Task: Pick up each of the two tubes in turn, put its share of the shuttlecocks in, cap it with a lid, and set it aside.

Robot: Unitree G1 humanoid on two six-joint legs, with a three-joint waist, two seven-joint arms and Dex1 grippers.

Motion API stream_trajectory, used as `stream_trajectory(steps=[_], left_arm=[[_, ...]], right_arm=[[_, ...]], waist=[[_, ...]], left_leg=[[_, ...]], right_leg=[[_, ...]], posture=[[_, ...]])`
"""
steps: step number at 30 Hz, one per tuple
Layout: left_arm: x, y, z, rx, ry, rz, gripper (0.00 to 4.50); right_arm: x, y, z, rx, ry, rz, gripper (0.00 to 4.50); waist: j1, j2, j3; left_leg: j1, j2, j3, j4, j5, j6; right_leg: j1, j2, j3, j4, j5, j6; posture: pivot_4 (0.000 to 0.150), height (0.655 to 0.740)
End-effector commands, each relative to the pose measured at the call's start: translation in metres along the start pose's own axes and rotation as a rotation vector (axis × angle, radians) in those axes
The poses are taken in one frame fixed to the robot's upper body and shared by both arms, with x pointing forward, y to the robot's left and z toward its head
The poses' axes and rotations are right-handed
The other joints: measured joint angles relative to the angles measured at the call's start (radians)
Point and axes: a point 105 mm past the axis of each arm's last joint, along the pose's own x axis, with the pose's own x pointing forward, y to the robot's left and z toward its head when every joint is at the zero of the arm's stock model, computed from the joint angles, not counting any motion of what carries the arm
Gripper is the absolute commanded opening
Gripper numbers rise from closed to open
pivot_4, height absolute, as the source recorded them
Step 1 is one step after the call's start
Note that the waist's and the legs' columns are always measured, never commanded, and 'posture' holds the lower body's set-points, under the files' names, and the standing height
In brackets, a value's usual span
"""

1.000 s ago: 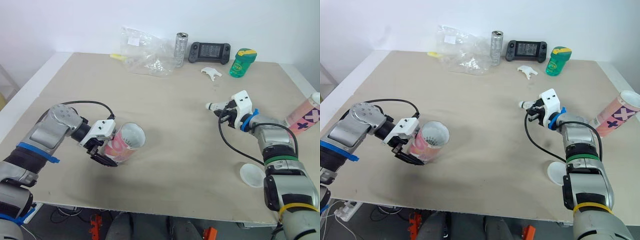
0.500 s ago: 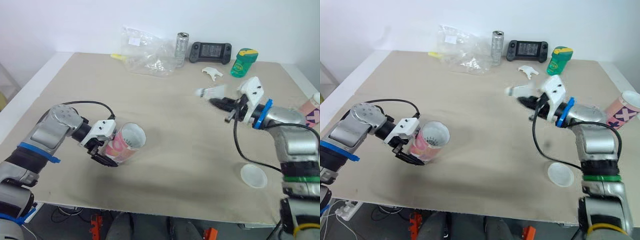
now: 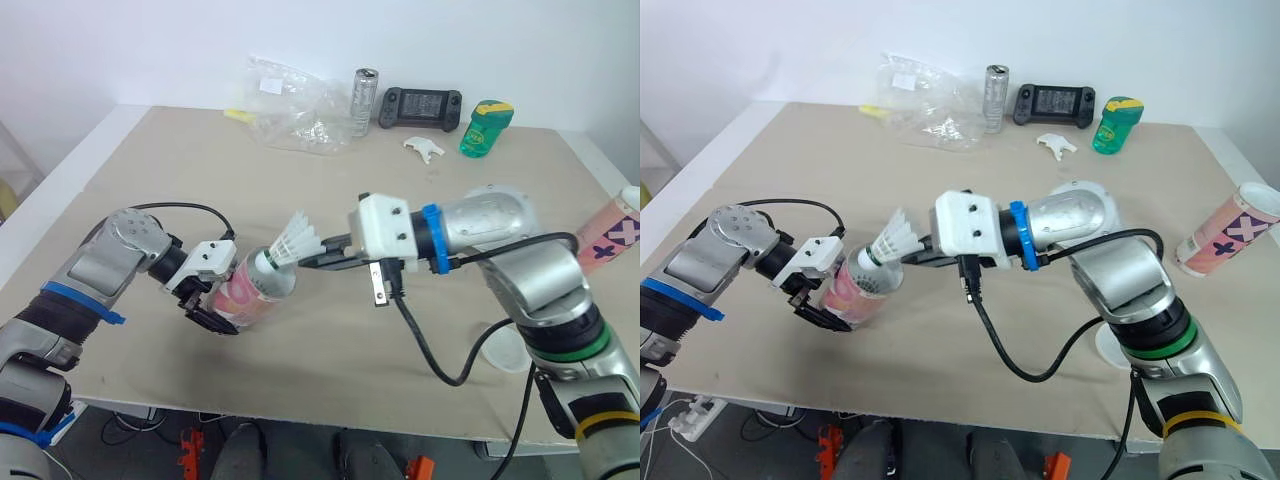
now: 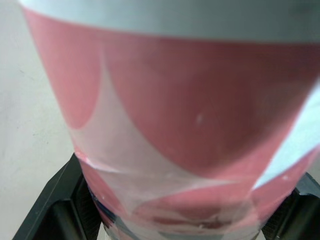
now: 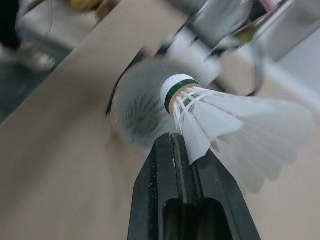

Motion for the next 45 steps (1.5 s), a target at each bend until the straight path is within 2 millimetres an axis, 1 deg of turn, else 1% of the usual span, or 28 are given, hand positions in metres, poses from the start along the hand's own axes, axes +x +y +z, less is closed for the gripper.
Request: stream_trajectory(steps=[1, 3, 4, 5, 6, 7, 10, 11, 13, 14, 18, 20, 22, 23, 24, 26, 27, 28, 29, 32, 34, 39, 40, 43, 45], left_arm=[[-0.002, -0.002, 0.002, 0.010, 0.010, 0.001, 3.62], [-0.003, -0.002, 0.002, 0.006, 0.011, 0.005, 3.62], [-0.004, -0.002, 0.001, 0.003, 0.010, 0.007, 3.62], [-0.004, -0.002, 0.001, 0.002, 0.010, 0.008, 3.62], [-0.004, -0.002, 0.001, 0.000, 0.011, 0.008, 3.62], [-0.004, -0.003, 0.001, 0.000, 0.011, 0.008, 3.62], [-0.004, -0.003, 0.001, 0.000, 0.011, 0.007, 3.62], [-0.004, -0.002, 0.001, 0.001, 0.010, 0.008, 3.62], [-0.004, -0.002, 0.002, 0.002, 0.007, 0.009, 3.62], [-0.004, -0.002, 0.003, 0.002, 0.006, 0.009, 3.62], [-0.003, -0.001, 0.003, 0.002, 0.006, 0.008, 3.62], [-0.003, -0.002, 0.003, 0.001, 0.004, 0.007, 3.62], [-0.003, -0.001, 0.002, 0.002, 0.005, 0.008, 3.62], [-0.003, -0.001, 0.002, 0.002, 0.005, 0.008, 3.62], [-0.003, -0.001, 0.002, 0.002, 0.005, 0.009, 3.62], [-0.003, -0.001, 0.002, 0.002, 0.006, 0.010, 3.62], [-0.003, 0.000, 0.001, 0.003, 0.006, 0.010, 3.62], [-0.003, 0.000, 0.001, 0.003, 0.006, 0.010, 3.62], [-0.003, 0.000, 0.001, 0.004, 0.006, 0.011, 3.62], [-0.002, 0.001, 0.002, 0.006, 0.003, 0.011, 3.62], [-0.002, 0.000, 0.003, 0.007, 0.000, 0.009, 3.62], [-0.002, -0.001, 0.002, 0.003, -0.001, 0.013, 3.62], [-0.002, -0.001, 0.001, 0.001, -0.002, 0.015, 3.62], [-0.002, -0.003, 0.001, -0.002, -0.006, 0.017, 3.62], [-0.002, -0.003, 0.001, -0.003, -0.006, 0.018, 3.62]], right_arm=[[0.002, -0.005, -0.002, -0.087, 0.068, 0.029, 0.02], [0.001, -0.007, -0.002, -0.098, 0.070, 0.031, 0.02], [0.001, -0.011, 0.001, -0.099, 0.057, 0.022, 0.02], [0.002, -0.017, 0.005, -0.092, 0.039, 0.007, 0.32], [0.004, -0.020, 0.008, -0.069, 0.023, 0.010, 0.66], [0.004, -0.017, 0.012, -0.056, 0.004, 0.047, 1.02], [0.002, -0.007, 0.021, -0.019, -0.050, 0.124, 2.53], [0.000, -0.007, 0.026, 0.003, -0.078, 0.133, 2.91], [-0.006, -0.006, 0.031, 0.024, -0.115, 0.142, 3.91], [-0.008, -0.007, 0.032, 0.033, -0.120, 0.141, 4.33], [-0.018, -0.009, 0.024, 0.061, -0.091, 0.109, 4.33], [-0.026, -0.020, 0.020, 0.068, -0.097, 0.028, 4.33], [-0.034, -0.033, 0.026, 0.124, -0.173, -0.045, 4.33], [-0.035, -0.035, 0.027, 0.138, -0.189, -0.059, 4.33], [-0.035, -0.034, 0.025, 0.154, -0.185, -0.051, 4.11], [-0.029, -0.021, 0.017, 0.128, -0.128, 0.008, 3.54], [-0.025, -0.015, 0.014, 0.106, -0.102, 0.042, 3.13], [-0.021, -0.011, 0.013, 0.086, -0.084, 0.063, 2.86], [-0.018, -0.012, 0.013, 0.081, -0.079, 0.068, 2.44], [-0.008, -0.018, 0.012, 0.065, -0.065, 0.070, 1.51], [0.002, -0.022, 0.008, 0.036, -0.015, 0.088, 0.95], [0.020, -0.019, -0.002, -0.037, 0.074, 0.191, 0.95], [0.026, -0.020, -0.004, -0.061, 0.096, 0.207, 0.95], [0.043, -0.021, -0.006, -0.102, 0.123, 0.258, 0.95], [0.049, -0.025, -0.004, -0.113, 0.123, 0.268, 0.95]], waist=[[0.000, 0.000, 0.000], [0.000, 0.000, 0.000], [0.000, 0.000, 0.000], [-0.001, 0.000, 0.000], [-0.002, 0.000, 0.000], [-0.002, 0.000, 0.000], [-0.001, 0.000, 0.000], [-0.001, 0.000, 0.000], [-0.001, 0.000, 0.000], [-0.001, 0.000, 0.000], [-0.001, 0.000, 0.000], [-0.002, 0.000, 0.000], [-0.002, 0.000, 0.000], [-0.002, 0.000, 0.000], [-0.002, 0.000, 0.000], [-0.002, 0.000, 0.000], [-0.001, 0.000, 0.000], [-0.001, 0.000, 0.000], [-0.002, 0.000, 0.000], [-0.002, 0.000, 0.000], [-0.002, 0.000, 0.000], [0.000, 0.000, 0.000], [-0.001, 0.000, 0.000], [-0.003, 0.000, 0.000], [-0.004, 0.000, 0.000]], left_leg=[[0.000, 0.000, 0.000, 0.000, 0.000, 0.000], [0.000, 0.000, 0.000, -0.001, 0.000, 0.000], [0.000, 0.000, 0.000, -0.001, 0.000, 0.000], [0.000, 0.000, 0.000, -0.001, 0.000, 0.000], [0.000, 0.000, 0.000, -0.001, 0.000, 0.000], [0.000, 0.000, 0.000, -0.001, 0.000, 0.000], [0.000, 0.000, -0.002, -0.001, 0.000, 0.000], [0.000, 0.000, -0.002, -0.001, 0.000, 0.000], [0.000, 0.000, -0.002, -0.001, 0.000, 0.000], [0.000, 0.000, -0.002, -0.001, 0.000, 0.000], [0.000, 0.000, -0.002, -0.001, 0.000, 0.000], [0.000, 0.000, -0.002, -0.001, 0.000, 0.000], [0.000, 0.000, -0.002, -0.001, 0.000, 0.000], [0.000, 0.001, -0.002, -0.001, 0.000, 0.000], [0.000, 0.001, -0.002, -0.001, 0.000, 0.000], [0.000, 0.000, -0.002, -0.001, 0.000, 0.000], [0.000, 0.000, -0.002, -0.001, 0.000, 0.000], [0.000, 0.000, -0.002, -0.001, 0.000, 0.000], [0.000, 0.000, -0.002, -0.001, 0.000, 0.000], [0.000, 0.000, -0.002, -0.001, 0.000, 0.000], [0.000, 0.000, -0.002, -0.001, 0.000, 0.000], [0.000, 0.000, -0.001, 0.000, 0.000, 0.000], [0.000, 0.000, -0.001, 0.000, 0.000, 0.000], [0.000, 0.001, -0.001, -0.001, 0.000, 0.000], [0.001, 0.005, -0.002, -0.001, 0.000, 0.000]], right_leg=[[0.000, 0.000, 0.000, 0.000, 0.000, 0.000], [-0.001, 0.000, 0.000, 0.002, -0.001, -0.002], [-0.001, 0.000, 0.000, 0.003, -0.001, -0.002], [-0.001, 0.001, 0.000, 0.004, -0.002, -0.003], [-0.002, 0.001, 0.000, 0.005, -0.002, -0.003], [-0.003, 0.001, 0.000, 0.007, -0.002, -0.004], [-0.003, 0.002, 0.000, 0.008, -0.003, -0.005], [-0.003, 0.002, -0.001, 0.008, -0.003, -0.006], [-0.003, 0.002, 0.000, 0.008, -0.002, -0.007], [-0.003, 0.002, 0.000, 0.008, -0.002, -0.007], [-0.003, 0.002, -0.001, 0.008, -0.003, -0.007], [-0.003, 0.002, -0.001, 0.008, -0.003, -0.007], [-0.003, 0.002, -0.001, 0.008, -0.003, -0.006], [-0.003, 0.002, -0.001, 0.008, -0.003, -0.006], [-0.003, 0.002, -0.001, 0.008, -0.003, -0.006], [-0.003, 0.002, -0.001, 0.009, -0.003, -0.007], [-0.003, 0.002, -0.001, 0.009, -0.003, -0.007], [-0.003, 0.002, -0.001, 0.009, -0.003, -0.007], [-0.003, 0.002, -0.001, 0.009, -0.003, -0.007], [-0.003, 0.002, 0.000, 0.009, -0.005, -0.004], [-0.004, 0.002, -0.001, 0.009, -0.005, -0.003], [-0.004, 0.001, -0.001, 0.009, -0.005, -0.003], [-0.004, 0.001, 0.000, 0.009, -0.005, -0.003], [-0.004, 0.002, -0.001, 0.009, -0.005, -0.004], [-0.004, 0.006, -0.001, 0.009, -0.004, -0.005]], posture=[[0.150, 0.7394], [0.150, 0.7394], [0.150, 0.7394], [0.150, 0.7394], [0.150, 0.7394], [0.150, 0.7394], [0.150, 0.7394], [0.150, 0.7394], [0.150, 0.7394], [0.150, 0.7394], [0.150, 0.7394], [0.150, 0.7394], [0.150, 0.7394], [0.150, 0.7394], [0.150, 0.7394], [0.150, 0.7394], [0.150, 0.7394], [0.150, 0.7394], [0.150, 0.7394], [0.150, 0.7394], [0.150, 0.7394], [0.150, 0.7394], [0.150, 0.7394], [0.150, 0.7394], [0.150, 0.7394]])
